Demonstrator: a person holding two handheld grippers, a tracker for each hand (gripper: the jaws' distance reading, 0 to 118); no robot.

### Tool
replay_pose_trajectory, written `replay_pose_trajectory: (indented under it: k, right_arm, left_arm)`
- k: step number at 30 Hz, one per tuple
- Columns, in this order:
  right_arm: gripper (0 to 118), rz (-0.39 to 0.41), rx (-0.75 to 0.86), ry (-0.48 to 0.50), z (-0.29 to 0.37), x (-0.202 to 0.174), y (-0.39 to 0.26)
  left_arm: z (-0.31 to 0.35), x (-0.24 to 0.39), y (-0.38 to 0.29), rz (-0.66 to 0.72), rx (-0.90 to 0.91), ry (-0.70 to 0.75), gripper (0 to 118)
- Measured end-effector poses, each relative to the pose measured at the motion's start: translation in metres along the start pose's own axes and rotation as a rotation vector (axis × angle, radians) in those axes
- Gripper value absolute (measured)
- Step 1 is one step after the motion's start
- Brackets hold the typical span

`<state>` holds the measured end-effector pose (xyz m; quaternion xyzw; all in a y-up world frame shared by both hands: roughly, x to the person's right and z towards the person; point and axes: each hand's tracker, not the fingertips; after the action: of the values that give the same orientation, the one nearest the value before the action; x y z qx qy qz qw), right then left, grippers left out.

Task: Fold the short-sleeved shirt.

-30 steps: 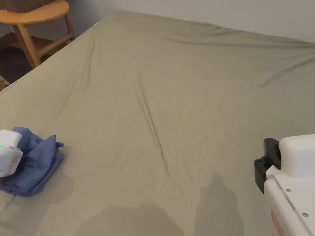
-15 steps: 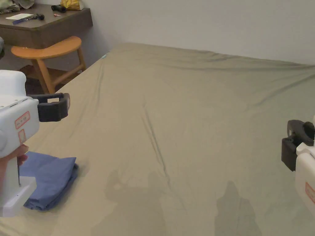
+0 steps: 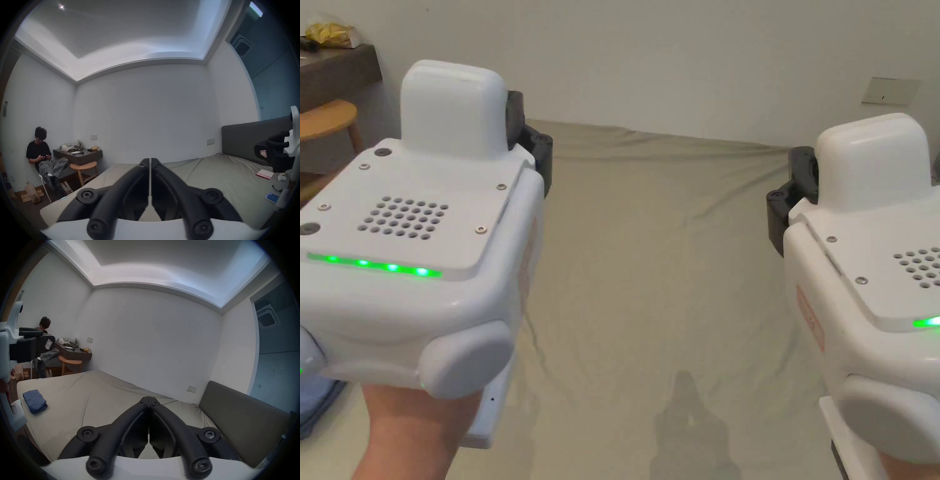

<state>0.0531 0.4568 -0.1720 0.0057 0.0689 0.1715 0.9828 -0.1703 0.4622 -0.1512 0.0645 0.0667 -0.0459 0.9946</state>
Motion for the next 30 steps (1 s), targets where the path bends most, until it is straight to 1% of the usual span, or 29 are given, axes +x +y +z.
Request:
replay_pose_trajectory:
  k: [2, 7, 11, 16, 30]
  right_arm:
    - [2, 0.009, 0.006, -0.017, 0.007, 0.002, -0.005]
    - [2, -0.023, 0.001, -0.040, 0.019, 0.008, -0.014]
    - [2, -0.023, -0.008, -0.051, 0.024, 0.009, -0.020]
    - [2, -0.022, -0.021, -0.055, 0.024, 0.009, -0.024]
    - [2, -0.028, 0.004, -0.058, 0.027, 0.008, -0.020]
  left_arm:
    - [0.005, 0.014, -0.003, -0.016, 0.004, -0.005, 0]
    - [0.010, 0.033, -0.009, -0.012, -0.018, -0.035, 0]
    - [0.017, 0.042, -0.015, -0.040, -0.019, -0.024, 0]
    - [0.020, 0.046, -0.016, -0.057, -0.027, -0.029, 0]
    - [0.023, 0.045, -0.010, -0.043, -0.011, -0.022, 0]
